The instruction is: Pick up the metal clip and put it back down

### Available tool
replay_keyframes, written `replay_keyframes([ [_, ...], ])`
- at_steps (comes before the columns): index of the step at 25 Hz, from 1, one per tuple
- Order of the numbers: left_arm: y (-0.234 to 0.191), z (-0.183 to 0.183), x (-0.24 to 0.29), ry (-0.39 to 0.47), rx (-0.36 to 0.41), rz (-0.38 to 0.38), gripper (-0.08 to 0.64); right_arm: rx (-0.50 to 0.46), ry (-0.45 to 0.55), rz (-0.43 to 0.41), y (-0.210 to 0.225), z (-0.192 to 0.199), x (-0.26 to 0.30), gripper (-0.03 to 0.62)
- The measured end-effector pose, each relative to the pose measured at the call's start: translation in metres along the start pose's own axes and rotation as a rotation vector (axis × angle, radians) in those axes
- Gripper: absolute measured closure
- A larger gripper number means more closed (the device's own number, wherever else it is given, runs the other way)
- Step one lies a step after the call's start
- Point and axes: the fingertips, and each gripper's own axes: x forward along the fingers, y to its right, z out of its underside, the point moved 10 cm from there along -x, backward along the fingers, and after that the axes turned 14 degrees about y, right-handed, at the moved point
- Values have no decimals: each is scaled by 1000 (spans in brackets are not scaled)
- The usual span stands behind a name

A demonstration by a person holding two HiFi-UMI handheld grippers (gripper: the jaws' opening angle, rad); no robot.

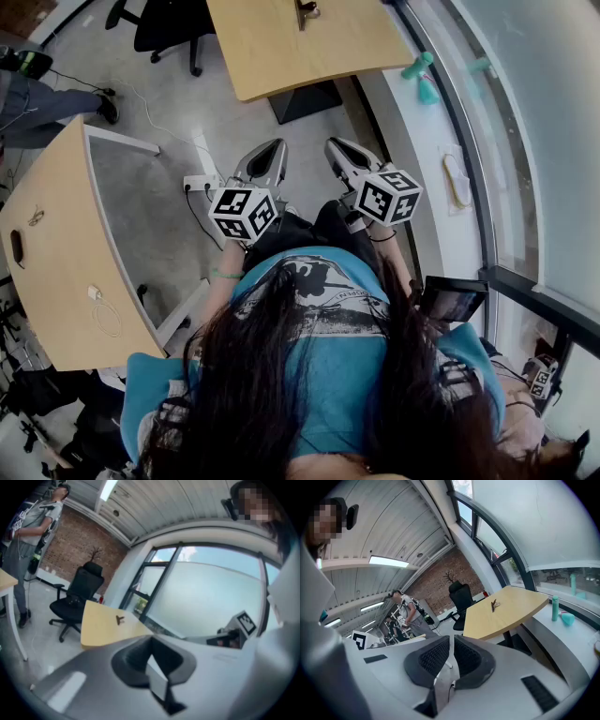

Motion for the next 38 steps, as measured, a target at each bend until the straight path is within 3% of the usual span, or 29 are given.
replay_keyframes([
  [11,2,4,60,-10,9,22,555,35,-16,8,49,-23,27,575],
  [21,0,6,175,12,5,-42,555,23,-60,-49,141,-91,86,575],
  [28,12,5,251,14,48,-90,555,55,-80,-93,207,-135,120,575],
  [38,-3,3,296,-10,101,-166,555,97,-140,-136,248,-149,167,575],
])
